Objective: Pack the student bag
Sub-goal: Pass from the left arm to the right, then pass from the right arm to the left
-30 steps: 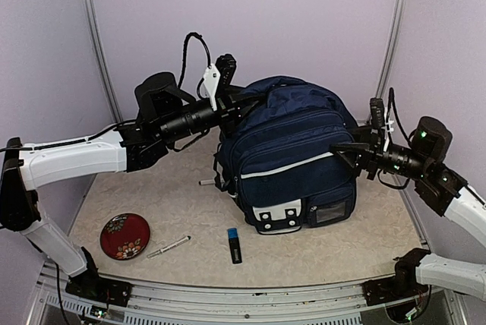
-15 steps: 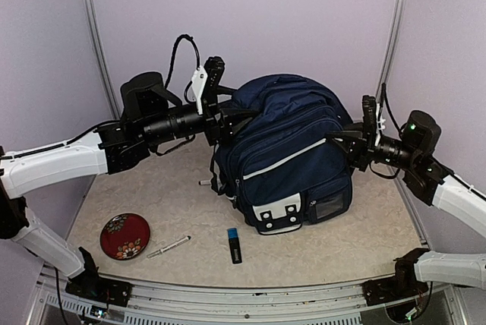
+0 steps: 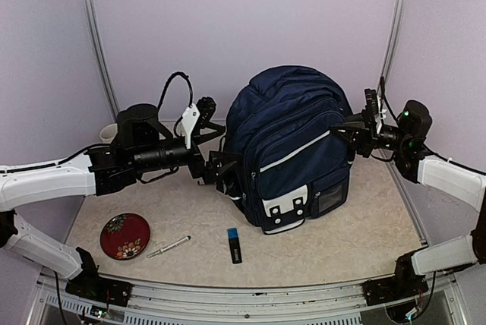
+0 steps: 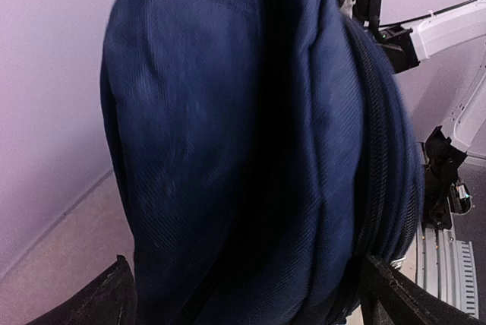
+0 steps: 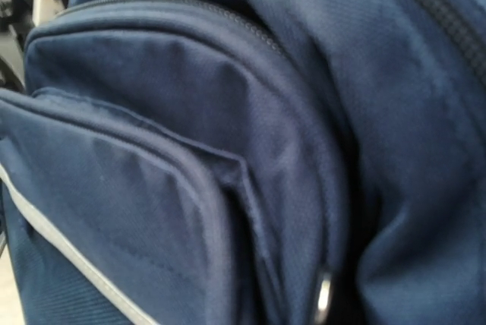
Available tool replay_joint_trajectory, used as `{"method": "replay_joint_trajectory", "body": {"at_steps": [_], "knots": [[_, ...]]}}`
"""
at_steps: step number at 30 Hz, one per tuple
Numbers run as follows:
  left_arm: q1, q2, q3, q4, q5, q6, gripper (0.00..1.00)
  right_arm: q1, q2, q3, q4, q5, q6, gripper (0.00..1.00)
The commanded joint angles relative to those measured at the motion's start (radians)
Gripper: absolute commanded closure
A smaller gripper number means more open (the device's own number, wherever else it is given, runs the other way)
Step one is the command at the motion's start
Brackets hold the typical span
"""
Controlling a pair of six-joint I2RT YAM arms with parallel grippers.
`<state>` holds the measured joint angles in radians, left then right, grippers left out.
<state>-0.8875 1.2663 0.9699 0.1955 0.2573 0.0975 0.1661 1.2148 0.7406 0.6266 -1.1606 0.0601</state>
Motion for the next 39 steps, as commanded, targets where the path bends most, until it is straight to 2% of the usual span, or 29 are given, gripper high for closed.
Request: {"method": "replay_joint_trajectory", "body": {"at_steps": [1, 5, 8, 10, 13, 15, 19, 22, 23, 27, 30, 32, 34, 35, 39], "knots": [[-0.002, 0.07, -0.062, 0.068, -0.015, 0.03, 0.01, -0.004, 0.031, 0.032, 0.001, -0.042, -0.071, 1.0], [0.035, 0.104, -0.099, 0.183, -0.028, 0.01, 0.01, -0.004, 0.043, 0.062, -0.053, -0.029, -0.112, 1.0], [0.034, 0.153, -0.094, 0.232, 0.054, 0.01, 0.01, -0.004, 0.06, 0.076, -0.049, -0.011, -0.111, 1.0], [0.017, 0.186, -0.093, 0.265, 0.122, 0.015, 0.01, -0.004, 0.076, 0.085, -0.032, 0.017, -0.095, 1.0], [-0.036, 0.234, -0.101, 0.308, 0.133, 0.046, 0.05, -0.004, 0.101, 0.103, -0.004, 0.084, -0.059, 1.0], [-0.058, 0.259, -0.087, 0.299, 0.134, 0.065, 0.18, -0.004, 0.113, 0.115, 0.003, 0.148, -0.025, 0.95], [-0.059, 0.26, -0.111, 0.402, 0.159, -0.013, 0.58, -0.003, 0.091, 0.141, -0.092, 0.266, -0.022, 0.74], [-0.062, 0.262, -0.126, 0.468, 0.182, -0.068, 0.93, -0.003, 0.033, 0.128, -0.189, 0.421, -0.058, 0.58], [-0.062, 0.263, -0.127, 0.482, 0.182, -0.086, 1.0, -0.004, 0.008, 0.12, -0.218, 0.462, -0.065, 0.54], [-0.062, 0.27, -0.124, 0.505, 0.137, -0.16, 1.0, -0.003, -0.122, 0.101, -0.319, 0.575, -0.081, 0.37], [-0.062, 0.271, -0.121, 0.506, 0.107, -0.18, 1.0, 0.001, -0.215, 0.103, -0.396, 0.691, -0.113, 0.36], [-0.062, 0.27, -0.124, 0.521, 0.111, -0.178, 1.0, 0.045, -0.276, 0.091, -0.417, 0.765, -0.207, 0.38], [-0.062, 0.273, -0.122, 0.521, 0.114, -0.177, 1.0, 0.175, -0.324, 0.058, -0.415, 0.878, -0.403, 0.39], [-0.061, 0.274, -0.12, 0.52, 0.113, -0.177, 1.0, 0.3, -0.338, 0.035, -0.402, 0.948, -0.504, 0.39], [-0.061, 0.264, -0.119, 0.509, 0.111, -0.177, 1.0, 0.662, -0.35, -0.045, -0.289, 1.184, -0.906, 0.39]]}}
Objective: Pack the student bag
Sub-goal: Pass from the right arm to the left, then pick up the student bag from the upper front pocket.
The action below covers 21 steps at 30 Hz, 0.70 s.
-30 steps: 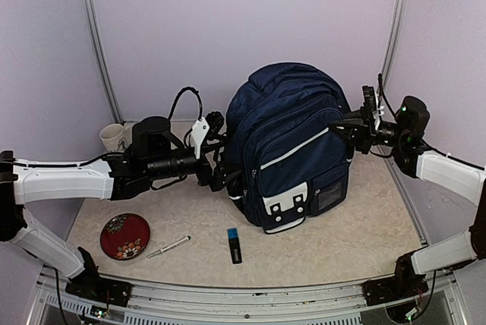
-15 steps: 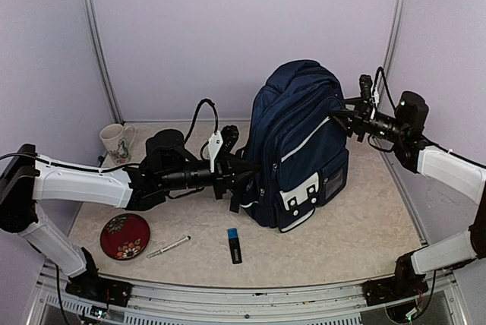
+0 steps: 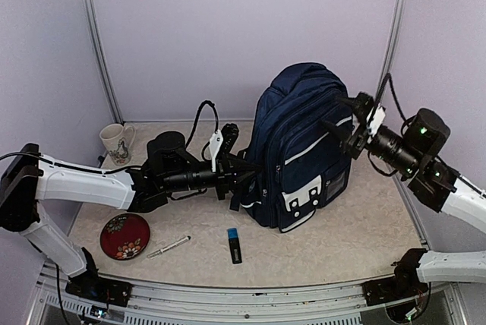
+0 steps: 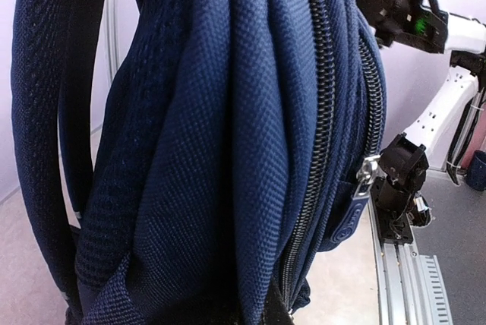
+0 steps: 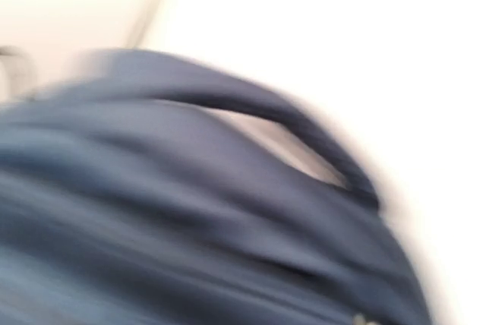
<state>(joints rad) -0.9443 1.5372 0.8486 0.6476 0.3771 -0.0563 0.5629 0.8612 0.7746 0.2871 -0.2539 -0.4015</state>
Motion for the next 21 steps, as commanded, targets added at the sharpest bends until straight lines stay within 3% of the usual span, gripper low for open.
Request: {"method": "replay_joint_trajectory", "body": {"at_steps": [1, 4, 8, 12, 16, 21], "knots": [[-0.004, -0.01, 0.004, 0.051, -0.01, -0.025, 1.0, 0.335, 0.009, -0.098, 0.081, 0.311, -0.534, 0.38], [-0.005, -0.017, 0.004, 0.044, -0.013, -0.026, 1.0, 0.472, 0.047, -0.134, 0.154, 0.394, -0.693, 0.37], [-0.006, -0.027, 0.001, 0.044, -0.013, -0.03, 1.0, 0.598, 0.12, -0.111, 0.099, 0.439, -0.759, 0.33], [-0.008, -0.032, 0.0, 0.043, -0.012, -0.024, 1.0, 0.704, 0.216, -0.105, 0.115, 0.603, -0.92, 0.29], [-0.011, -0.034, 0.003, 0.039, -0.011, -0.018, 1.0, 0.711, 0.273, -0.114, 0.166, 0.77, -1.109, 0.27], [-0.022, -0.042, 0.01, 0.037, -0.007, -0.011, 1.0, 0.707, 0.286, -0.108, 0.202, 0.858, -1.287, 0.26]]}}
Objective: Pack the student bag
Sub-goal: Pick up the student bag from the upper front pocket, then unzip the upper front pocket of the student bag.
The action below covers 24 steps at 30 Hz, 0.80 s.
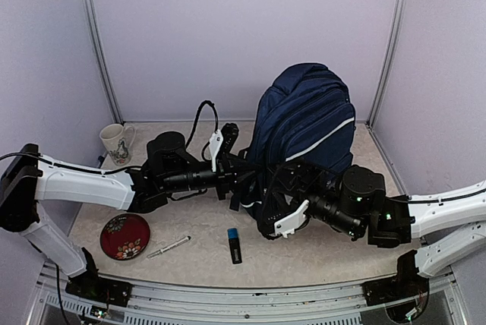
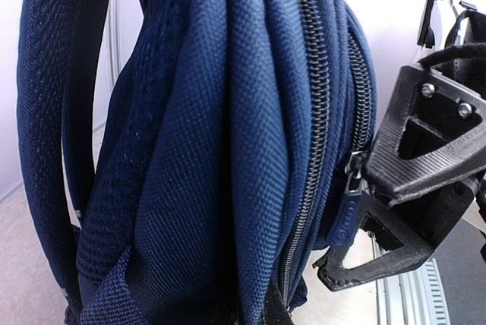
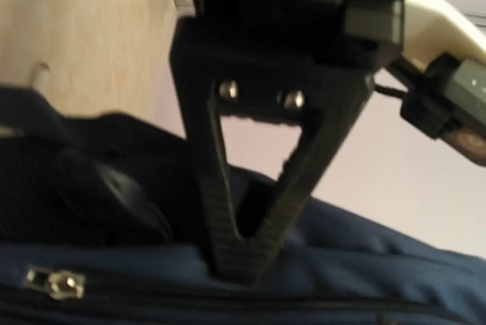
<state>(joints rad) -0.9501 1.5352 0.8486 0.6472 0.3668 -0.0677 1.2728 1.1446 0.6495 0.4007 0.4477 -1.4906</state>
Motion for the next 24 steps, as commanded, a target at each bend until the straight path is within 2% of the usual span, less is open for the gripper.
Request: {"method": "replay_joint_trajectory", "body": {"at_steps": [1, 4, 5, 6, 8, 16, 24], "knots": [[-0.022, -0.042, 0.01, 0.037, 0.004, 0.009, 1.0, -0.003, 0.014, 0.015, 0.113, 0.183, -0.233, 0.26], [-0.043, -0.054, 0.009, 0.033, 0.006, 0.043, 1.0, -0.003, 0.04, 0.021, 0.133, 0.244, -0.301, 0.3], [-0.051, -0.057, 0.01, 0.03, 0.006, 0.054, 1.0, -0.003, 0.044, 0.026, 0.14, 0.256, -0.31, 0.34], [-0.056, -0.06, 0.01, 0.026, 0.006, 0.065, 1.0, -0.003, 0.045, 0.028, 0.153, 0.269, -0.328, 0.44], [-0.069, -0.068, 0.01, 0.015, 0.005, 0.086, 1.0, -0.002, 0.047, 0.033, 0.192, 0.299, -0.361, 0.5], [-0.089, -0.091, 0.01, -0.007, -0.038, 0.135, 1.0, -0.003, 0.025, 0.061, 0.224, 0.373, -0.393, 0.47], [-0.114, -0.084, 0.024, -0.031, -0.081, 0.201, 1.0, -0.001, -0.028, 0.05, 0.171, 0.414, -0.316, 0.44]]}}
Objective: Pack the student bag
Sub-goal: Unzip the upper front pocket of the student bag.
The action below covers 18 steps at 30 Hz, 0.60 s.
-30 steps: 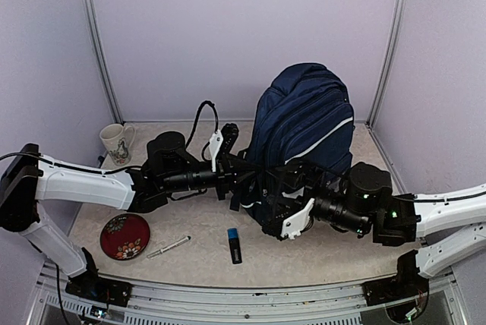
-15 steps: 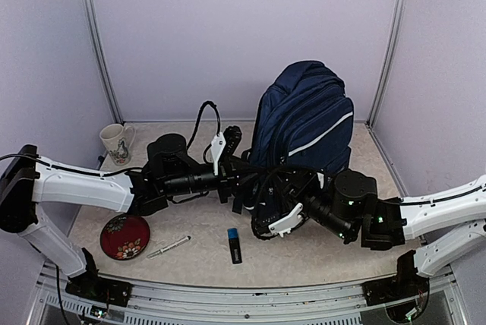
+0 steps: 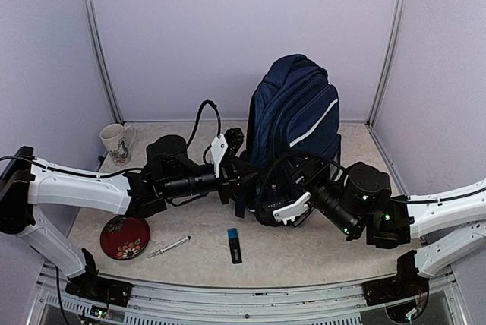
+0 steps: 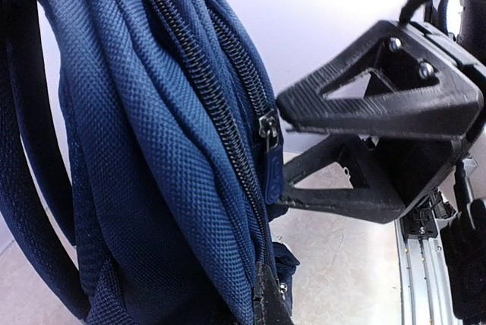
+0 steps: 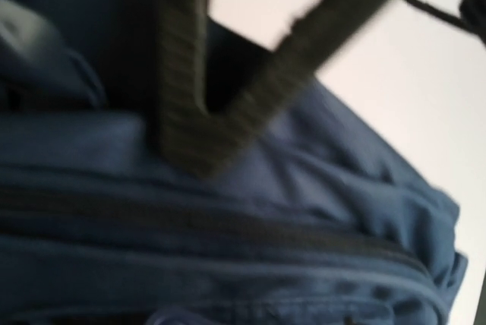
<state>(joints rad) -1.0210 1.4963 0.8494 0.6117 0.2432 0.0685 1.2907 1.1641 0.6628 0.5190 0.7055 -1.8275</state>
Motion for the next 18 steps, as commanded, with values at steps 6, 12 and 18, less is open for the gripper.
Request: {"method": "replay_joint_trajectory", "body": {"at_steps": [6, 12, 18], "knots": [[-0.091, -0.031, 0.071, -0.052, -0.014, 0.16, 1.0, -0.019, -0.017, 0.052, 0.076, 0.145, 0.01, 0.44], [-0.109, -0.006, 0.112, -0.077, 0.006, 0.164, 1.0, -0.021, 0.019, 0.054, 0.148, 0.155, -0.048, 0.48], [-0.111, -0.007, 0.108, -0.079, 0.008, 0.166, 1.0, -0.02, -0.007, 0.066, 0.136, 0.153, -0.014, 0.67]]}}
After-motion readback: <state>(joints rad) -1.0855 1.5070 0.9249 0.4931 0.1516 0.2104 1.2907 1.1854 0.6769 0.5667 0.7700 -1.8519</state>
